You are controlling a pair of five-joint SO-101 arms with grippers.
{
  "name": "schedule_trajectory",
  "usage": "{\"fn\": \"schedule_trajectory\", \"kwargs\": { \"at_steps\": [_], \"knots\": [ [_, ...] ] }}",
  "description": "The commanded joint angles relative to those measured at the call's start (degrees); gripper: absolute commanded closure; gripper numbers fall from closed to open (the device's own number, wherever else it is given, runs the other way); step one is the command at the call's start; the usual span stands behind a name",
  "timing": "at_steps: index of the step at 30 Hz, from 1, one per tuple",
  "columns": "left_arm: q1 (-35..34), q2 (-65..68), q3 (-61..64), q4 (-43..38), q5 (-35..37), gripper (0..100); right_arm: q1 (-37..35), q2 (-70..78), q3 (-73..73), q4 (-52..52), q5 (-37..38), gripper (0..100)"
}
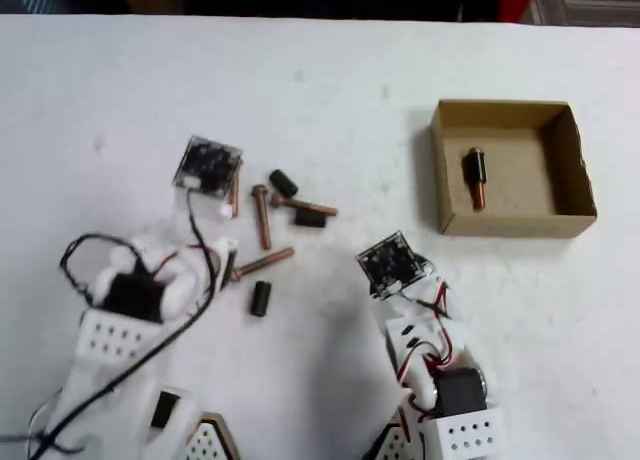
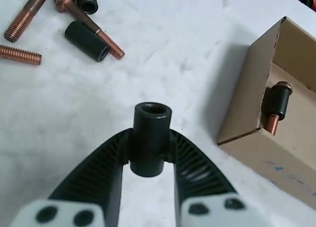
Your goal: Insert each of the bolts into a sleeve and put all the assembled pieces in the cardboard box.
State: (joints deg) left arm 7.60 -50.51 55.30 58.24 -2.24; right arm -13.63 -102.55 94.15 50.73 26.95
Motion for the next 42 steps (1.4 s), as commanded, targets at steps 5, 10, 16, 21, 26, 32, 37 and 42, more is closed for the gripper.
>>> {"fn": "schedule_trajectory", "kwargs": {
  "at_steps": [5,10,16,21,26,32,37,42],
  "knots": [
    [1.19,17.01,-8.88,-8.35,2.11,98,0.48,-0.57,-0.44,-1.54,-0.70,98.2],
    [2.33,28.79,-16.62,-8.35,2.20,98,0.40,-0.57,-0.44,-1.54,-0.70,98.2],
    [5.76,42.77,-26.20,-8.35,10.46,84,0.57,-0.57,-0.35,-1.27,-0.70,98.2],
    [5.76,50.24,-32.53,-8.26,13.98,83,0.57,-0.57,-0.35,-1.19,-0.70,98.2],
    [4.79,55.08,-35.43,-8.35,15.12,84,0.57,-0.57,-0.35,-1.19,-0.70,98.2],
    [1.98,60.35,-38.77,-8.35,15.21,83,0.57,-0.57,-0.35,-1.19,-0.53,98.2],
    [-0.40,62.81,-40.88,-8.18,15.21,82,0.57,-0.57,-0.35,-1.19,-0.53,98.2],
    [-0.57,64.13,-40.88,-8.35,15.21,82,0.57,-0.57,0.18,-1.27,-0.35,98.2]
  ]
}}
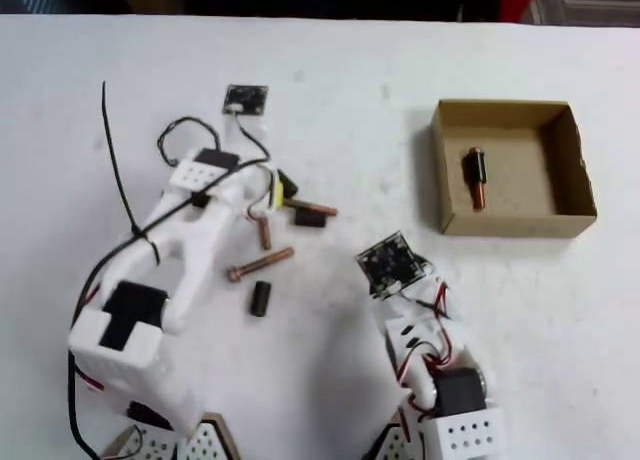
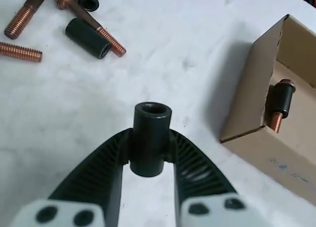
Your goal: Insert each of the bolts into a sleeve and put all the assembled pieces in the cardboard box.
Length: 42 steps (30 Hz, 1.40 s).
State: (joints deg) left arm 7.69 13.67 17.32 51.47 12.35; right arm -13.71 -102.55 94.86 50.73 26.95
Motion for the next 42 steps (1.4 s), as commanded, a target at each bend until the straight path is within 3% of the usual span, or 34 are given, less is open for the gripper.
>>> {"fn": "schedule_trajectory", "kwargs": {
  "at_steps": [1,16,21,24,35,38,42],
  "knots": [
    [-0.66,0.40,-2.90,-1.67,0.62,82,0.66,-0.57,-0.53,-1.27,-0.35,98.2],
    [-0.75,5.49,-2.99,-7.91,0.62,83,0.66,-0.57,-0.53,-1.19,-0.35,98.2],
    [-0.75,5.49,-2.90,-7.65,0.62,98,0.66,-0.57,-0.44,-1.19,-0.35,98.2],
    [-0.75,5.58,-2.73,-7.65,0.62,94,0.66,-0.57,-0.44,-1.19,-0.35,98.2],
    [-0.22,4.97,-4.31,-7.12,-1.76,98,-1.10,-0.57,1.93,-2.07,-0.26,98.2],
    [-0.13,4.97,-6.33,-4.84,-6.68,98,-1.54,-0.57,2.02,-2.42,-0.44,98.2],
    [-0.13,4.97,-11.16,3.60,-8.18,98,-2.07,-0.57,2.02,-2.42,-0.62,98.2]
  ]
}}
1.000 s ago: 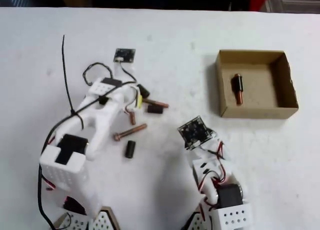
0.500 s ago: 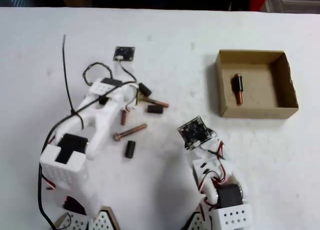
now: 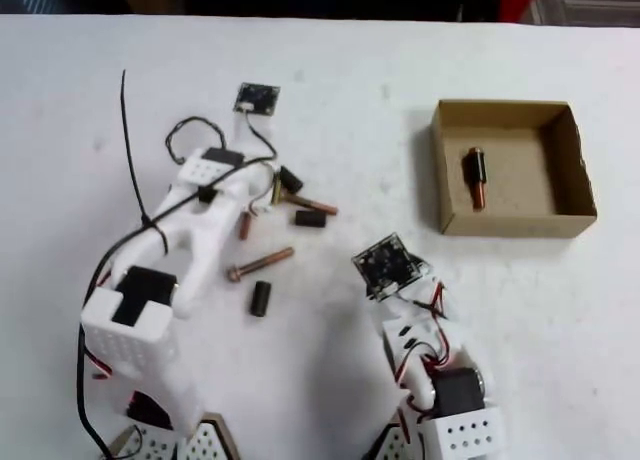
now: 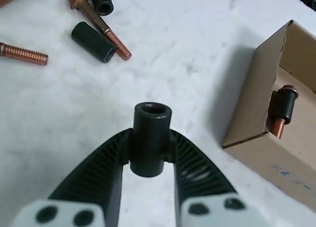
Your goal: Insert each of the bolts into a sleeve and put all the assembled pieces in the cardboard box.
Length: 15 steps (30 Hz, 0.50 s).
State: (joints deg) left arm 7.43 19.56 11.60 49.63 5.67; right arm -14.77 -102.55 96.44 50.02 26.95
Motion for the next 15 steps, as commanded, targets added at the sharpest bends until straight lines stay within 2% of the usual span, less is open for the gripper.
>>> {"fn": "schedule_trajectory", "kwargs": {
  "at_steps": [1,9,15],
  "knots": [
    [0.13,-0.92,-7.21,8.00,-1.49,98,-1.01,-0.57,0.44,-1.98,-0.70,98.2],
    [0.13,-0.92,-22.07,27.52,-1.67,98,-2.51,-0.48,0.44,-1.45,-0.70,98.2],
    [0.13,-1.45,-30.15,36.48,-1.49,98,-6.90,-0.48,0.44,-1.27,-0.79,98.2]
  ]
}}
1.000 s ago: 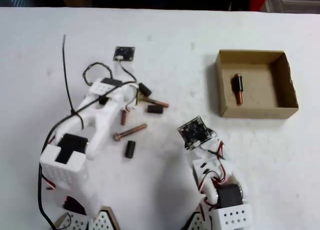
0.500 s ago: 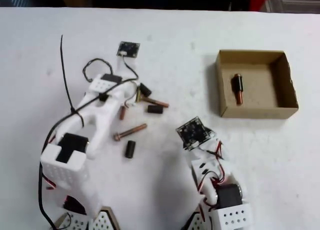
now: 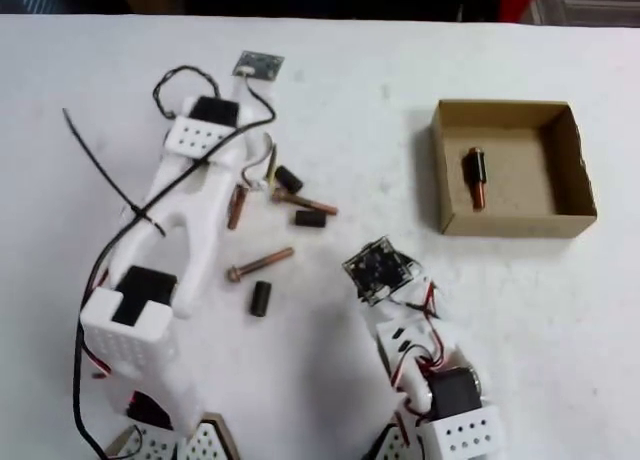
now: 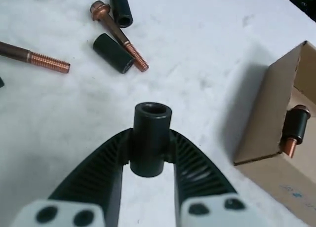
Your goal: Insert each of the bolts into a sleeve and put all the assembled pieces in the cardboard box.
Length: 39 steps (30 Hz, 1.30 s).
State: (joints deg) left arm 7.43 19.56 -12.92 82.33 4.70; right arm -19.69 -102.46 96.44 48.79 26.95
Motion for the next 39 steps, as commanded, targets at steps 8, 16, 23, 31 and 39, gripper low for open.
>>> {"fn": "schedule_trajectory", "kwargs": {
  "at_steps": [8,16,23,31,39],
  "knots": [
    [0.57,-15.96,-1.67,6.59,-0.79,98,-6.64,-0.66,0.44,-2.33,-0.97,98.2],
    [1.36,-30.99,10.37,6.42,-0.88,98,-6.64,-0.66,0.44,-11.30,-8.79,98.2],
    [1.27,-42.68,25.67,-0.88,-4.75,98,-6.73,-0.66,0.44,-15.52,-9.14,98.2],
    [1.27,-58.07,43.52,-12.57,-4.84,98,-13.05,-0.66,0.44,-15.52,-17.67,98.2],
    [1.27,-72.75,53.27,-19.25,-4.48,98,-16.48,-0.66,0.44,-20.53,-18.11,98.2]
  ]
}}
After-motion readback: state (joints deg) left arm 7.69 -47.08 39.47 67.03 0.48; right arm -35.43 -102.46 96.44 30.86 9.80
